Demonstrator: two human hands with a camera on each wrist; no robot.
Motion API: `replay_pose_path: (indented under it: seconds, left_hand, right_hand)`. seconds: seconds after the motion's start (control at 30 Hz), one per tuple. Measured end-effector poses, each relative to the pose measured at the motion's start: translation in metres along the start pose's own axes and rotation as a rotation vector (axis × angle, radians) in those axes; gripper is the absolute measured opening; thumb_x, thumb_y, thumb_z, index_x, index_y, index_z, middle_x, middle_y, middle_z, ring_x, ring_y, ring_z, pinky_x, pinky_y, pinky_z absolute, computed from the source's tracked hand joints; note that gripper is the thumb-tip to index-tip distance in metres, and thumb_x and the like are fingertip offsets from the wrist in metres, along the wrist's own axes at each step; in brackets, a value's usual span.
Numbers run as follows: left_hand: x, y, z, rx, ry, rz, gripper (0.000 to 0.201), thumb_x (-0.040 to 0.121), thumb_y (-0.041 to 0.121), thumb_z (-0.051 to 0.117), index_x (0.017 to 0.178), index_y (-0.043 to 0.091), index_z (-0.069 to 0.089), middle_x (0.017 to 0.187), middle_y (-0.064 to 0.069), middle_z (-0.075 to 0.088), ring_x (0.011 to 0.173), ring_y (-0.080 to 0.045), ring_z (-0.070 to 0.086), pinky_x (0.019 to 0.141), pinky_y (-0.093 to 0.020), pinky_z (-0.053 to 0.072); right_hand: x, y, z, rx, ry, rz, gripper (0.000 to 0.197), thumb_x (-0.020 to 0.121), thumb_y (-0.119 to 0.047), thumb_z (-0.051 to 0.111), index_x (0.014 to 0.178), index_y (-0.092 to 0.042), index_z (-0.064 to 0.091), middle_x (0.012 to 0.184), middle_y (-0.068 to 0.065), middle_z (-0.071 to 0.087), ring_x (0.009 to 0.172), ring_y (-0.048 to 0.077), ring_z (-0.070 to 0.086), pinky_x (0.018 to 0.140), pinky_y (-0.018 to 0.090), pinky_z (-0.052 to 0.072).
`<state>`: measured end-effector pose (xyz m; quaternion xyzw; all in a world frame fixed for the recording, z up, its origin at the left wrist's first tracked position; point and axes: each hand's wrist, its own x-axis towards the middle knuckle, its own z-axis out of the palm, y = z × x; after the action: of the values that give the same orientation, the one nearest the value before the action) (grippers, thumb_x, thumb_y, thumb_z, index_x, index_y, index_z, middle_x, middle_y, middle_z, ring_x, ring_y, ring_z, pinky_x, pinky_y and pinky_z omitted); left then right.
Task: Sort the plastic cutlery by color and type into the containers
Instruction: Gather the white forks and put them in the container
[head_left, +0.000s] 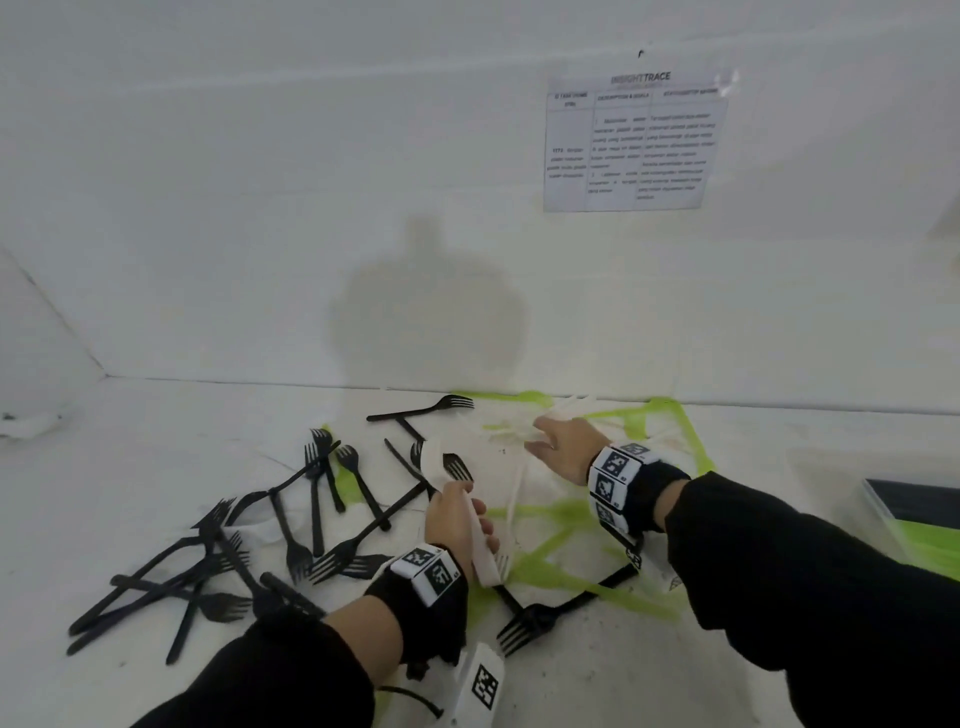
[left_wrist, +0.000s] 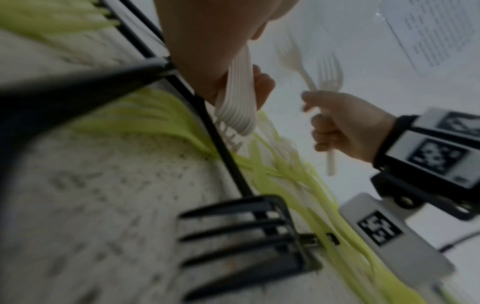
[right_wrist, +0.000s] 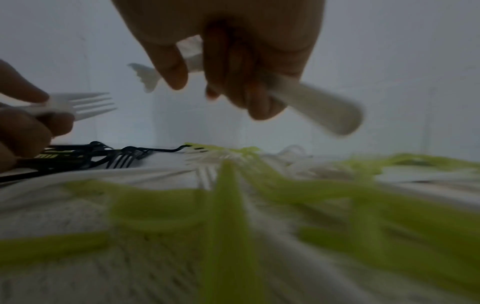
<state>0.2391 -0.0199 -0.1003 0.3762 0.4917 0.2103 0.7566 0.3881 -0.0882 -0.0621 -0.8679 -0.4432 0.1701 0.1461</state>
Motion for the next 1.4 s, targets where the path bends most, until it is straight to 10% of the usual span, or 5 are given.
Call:
replay_pose_path:
  seconds: [0.33,0.67,0.87,1.27,1.4]
  left_hand:
    - [0.002,-0.001,-0.017,-0.112,0.014,-0.025,0.008,0.09,0.015,0.045,0.093,0.009,0.041,0.06,-0.006,0.039,0.031,-0.016,0.035,0.038,-0.019,0.033]
    - [-0.012,0.005,-0.005,-0.047,0.08,0.151,0.014,0.091,0.016,0.045,0.08,0.008,0.043,0.062,-0.008,0.041,0.049,-0.021,0.037,0.049,-0.027,0.032]
    - [-0.028,-0.009,0.013,-0.11,-0.036,-0.041,0.017,0.092,0.024,0.042,0.078,0.013,0.04,0.061,-0.002,0.032,0.037,-0.014,0.03,0.043,-0.018,0.026]
    - [-0.027,-0.029,0.012,-0.137,-0.071,-0.044,0.03,0.099,0.038,0.034,0.085,0.017,0.049,0.078,-0.008,0.049,0.064,-0.02,0.047,0.058,-0.03,0.04]
    - [-0.018,-0.043,0.01,-0.074,-0.104,-0.021,0.048,0.087,0.045,0.05,0.116,0.008,0.059,0.115,-0.017,0.064,0.105,-0.032,0.062,0.091,-0.041,0.05]
  right_hand:
    - [0.024,-0.02,0.025,-0.224,-0.312,-0.323,0.03,0.076,-0.016,0.071,0.106,-0.013,0.07,0.104,0.003,0.045,0.113,0.021,0.05,0.091,0.019,0.036]
    - [0.003,0.003,-0.012,-0.121,0.052,0.022,0.04,0.088,-0.034,0.058,0.117,-0.008,0.058,0.12,0.009,0.056,0.112,0.026,0.053,0.094,0.036,0.045]
    - [-0.049,-0.022,0.006,0.268,0.198,0.047,0.034,0.077,-0.035,0.071,0.098,-0.009,0.063,0.096,0.007,0.066,0.09,0.021,0.059,0.074,0.027,0.043]
    - [-0.096,-0.034,0.058,0.715,0.282,0.147,0.033,0.076,-0.036,0.073,0.092,-0.008,0.064,0.075,-0.007,0.06,0.076,0.012,0.058,0.053,0.013,0.035]
    - [-0.103,-0.04,0.059,0.655,0.231,0.116,0.029,0.078,-0.036,0.071,0.096,-0.017,0.059,0.096,0.002,0.067,0.092,0.016,0.062,0.064,0.016,0.037]
